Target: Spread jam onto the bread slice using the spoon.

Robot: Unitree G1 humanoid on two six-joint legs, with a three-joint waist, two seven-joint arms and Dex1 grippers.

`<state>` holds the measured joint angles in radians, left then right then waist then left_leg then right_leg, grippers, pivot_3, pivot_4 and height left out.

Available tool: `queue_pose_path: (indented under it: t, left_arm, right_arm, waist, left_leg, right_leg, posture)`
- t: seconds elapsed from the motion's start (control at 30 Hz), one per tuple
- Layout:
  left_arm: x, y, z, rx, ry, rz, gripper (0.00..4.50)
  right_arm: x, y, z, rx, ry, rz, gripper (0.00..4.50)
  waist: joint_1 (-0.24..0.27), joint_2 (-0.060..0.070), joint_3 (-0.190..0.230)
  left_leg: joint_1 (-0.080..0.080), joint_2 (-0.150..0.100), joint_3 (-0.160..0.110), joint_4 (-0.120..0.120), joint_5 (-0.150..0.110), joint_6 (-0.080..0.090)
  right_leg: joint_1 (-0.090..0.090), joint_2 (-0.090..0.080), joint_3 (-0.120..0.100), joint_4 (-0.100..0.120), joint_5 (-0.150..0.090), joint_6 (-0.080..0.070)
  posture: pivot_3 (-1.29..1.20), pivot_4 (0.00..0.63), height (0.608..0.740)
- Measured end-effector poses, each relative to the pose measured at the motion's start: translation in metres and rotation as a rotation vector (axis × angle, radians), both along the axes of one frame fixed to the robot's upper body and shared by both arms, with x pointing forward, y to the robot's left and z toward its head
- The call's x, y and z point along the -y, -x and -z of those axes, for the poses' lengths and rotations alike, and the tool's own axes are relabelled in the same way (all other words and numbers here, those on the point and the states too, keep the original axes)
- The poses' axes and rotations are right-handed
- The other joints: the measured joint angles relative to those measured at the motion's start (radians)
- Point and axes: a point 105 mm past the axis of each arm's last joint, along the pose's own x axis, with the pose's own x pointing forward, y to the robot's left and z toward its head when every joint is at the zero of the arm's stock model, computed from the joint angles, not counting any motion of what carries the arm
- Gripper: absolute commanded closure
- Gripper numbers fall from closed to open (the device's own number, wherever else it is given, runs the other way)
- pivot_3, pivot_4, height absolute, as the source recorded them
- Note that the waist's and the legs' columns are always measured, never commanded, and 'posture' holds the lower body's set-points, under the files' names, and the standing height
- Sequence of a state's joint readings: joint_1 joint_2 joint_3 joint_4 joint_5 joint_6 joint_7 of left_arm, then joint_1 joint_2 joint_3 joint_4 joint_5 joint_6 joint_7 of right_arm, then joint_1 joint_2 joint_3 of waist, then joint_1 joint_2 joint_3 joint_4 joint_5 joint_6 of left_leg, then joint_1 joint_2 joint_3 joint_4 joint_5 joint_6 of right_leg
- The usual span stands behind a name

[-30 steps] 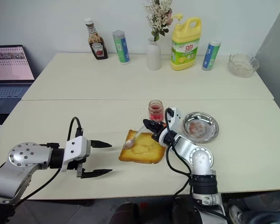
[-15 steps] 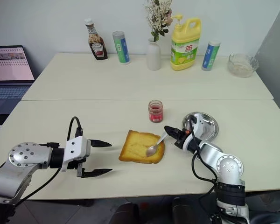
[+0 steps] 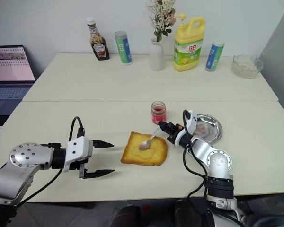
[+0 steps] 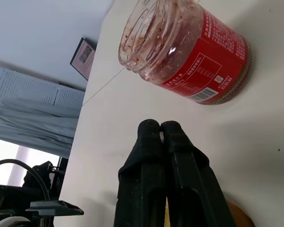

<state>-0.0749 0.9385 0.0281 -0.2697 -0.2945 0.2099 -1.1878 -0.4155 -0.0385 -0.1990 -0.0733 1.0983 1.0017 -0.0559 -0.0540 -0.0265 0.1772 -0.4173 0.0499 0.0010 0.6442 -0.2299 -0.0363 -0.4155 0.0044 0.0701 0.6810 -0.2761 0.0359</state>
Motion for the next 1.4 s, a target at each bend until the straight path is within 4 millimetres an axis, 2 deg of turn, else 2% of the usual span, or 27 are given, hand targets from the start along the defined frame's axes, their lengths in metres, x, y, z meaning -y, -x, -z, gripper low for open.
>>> queue_pose_path:
  t: [0.2, 0.27, 0.4, 0.57, 0.87, 1.13, 1.2, 1.27, 1.3, 1.4]
  left_arm:
    - [0.002, -0.001, -0.003, -0.004, 0.016, -0.016, 0.0]
    - [0.002, -0.003, -0.005, 0.001, 0.017, -0.021, 0.0]
    - [0.002, -0.004, -0.006, 0.004, 0.018, -0.022, 0.0]
    - [0.003, -0.007, -0.011, 0.035, 0.015, -0.008, 0.0]
    - [0.006, -0.008, -0.016, 0.004, 0.067, -0.016, 0.0]
    - [0.024, -0.005, -0.035, 0.021, 0.116, 0.044, 0.0]
    - [0.037, -0.01, -0.052, 0.063, 0.159, 0.072, 0.0]
    - [0.05, -0.009, -0.069, 0.105, 0.186, 0.114, 0.0]
    - [0.057, -0.008, -0.073, 0.11, 0.194, 0.134, 0.0]
    - [0.065, -0.009, -0.071, 0.085, 0.203, 0.142, 0.0]
  right_arm:
    - [0.032, 0.001, 0.002, 0.009, 0.03, 0.04, 4.48]
    - [0.037, 0.003, 0.0, 0.011, 0.03, 0.044, 4.48]
    - [0.038, 0.004, -0.006, 0.015, 0.005, 0.057, 4.48]
    - [0.026, 0.005, -0.037, 0.115, -0.057, 0.047, 4.48]
    - [0.026, 0.013, -0.044, 0.226, 0.068, -0.027, 4.48]
    - [0.027, 0.019, -0.058, 0.315, 0.056, -0.048, 4.48]
    - [0.04, 0.018, -0.067, 0.34, 0.04, 0.011, 4.48]
    - [0.064, 0.016, -0.079, 0.379, 0.052, 0.102, 4.48]
    - [0.082, 0.016, -0.084, 0.392, 0.068, 0.161, 4.48]
    - [0.115, 0.017, -0.088, 0.399, 0.091, 0.281, 4.48]
  waist:
    - [-0.001, 0.0, 0.0]
    - [-0.002, 0.0, 0.0]
    - [-0.003, 0.0, 0.0]
    - [-0.003, 0.0, 0.0]
    - [-0.003, 0.0, 0.0]
    - [-0.002, 0.0, 0.0]
    - [0.009, -0.001, 0.001]
    - [0.015, -0.001, 0.0]
    - [0.019, -0.001, 0.0]
    - [0.02, -0.001, 0.0]
  left_leg:
    - [0.001, 0.0, 0.0, 0.0, 0.0, 0.0]
    - [0.001, 0.0, 0.0, 0.0, 0.0, 0.0]
    - [0.001, 0.0, 0.0, 0.0, 0.0, 0.0]
    - [0.0, 0.001, 0.0, 0.0, 0.0, 0.0]
    - [0.0, 0.0, 0.0, 0.0, 0.0, 0.0]
    - [0.0, 0.0, 0.0, 0.0, 0.0, 0.0]
    - [-0.001, 0.0, -0.002, 0.001, 0.0, 0.0]
    - [0.0, -0.001, -0.001, 0.001, 0.0, 0.0]
    - [0.0, -0.002, 0.0, 0.001, 0.0, 0.0]
    - [0.0, -0.002, 0.0, 0.001, 0.0, 0.0]
  right_leg:
    - [0.0, 0.0, 0.0, 0.0, 0.0, 0.0]
    - [0.0, 0.001, 0.0, 0.001, 0.0, 0.0]
    - [0.0, 0.001, 0.0, 0.001, 0.0, 0.0]
    - [0.0, 0.001, 0.0, 0.0, 0.0, 0.0]
    - [0.0, 0.001, 0.0, 0.0, 0.0, 0.0]
    - [0.0, 0.001, 0.0, 0.001, 0.0, 0.0]
    - [0.001, 0.001, -0.001, 0.0, 0.0, 0.001]
    - [0.001, -0.001, 0.0, 0.0, 0.0, 0.001]
    - [0.002, -0.001, 0.0, -0.001, 0.0, 0.001]
    - [0.002, -0.001, 0.0, -0.001, 0.0, 0.001]
  posture:
    - [0.0, 0.15, 0.74]
    - [0.0, 0.15, 0.74]
    - [0.0, 0.15, 0.74]
    - [0.0, 0.15, 0.74]
    - [0.0, 0.15, 0.74]
    - [0.0, 0.15, 0.74]
    - [0.0, 0.15, 0.74]
    - [0.0, 0.15, 0.74]
    - [0.0, 0.15, 0.74]
    - [0.0, 0.15, 0.74]
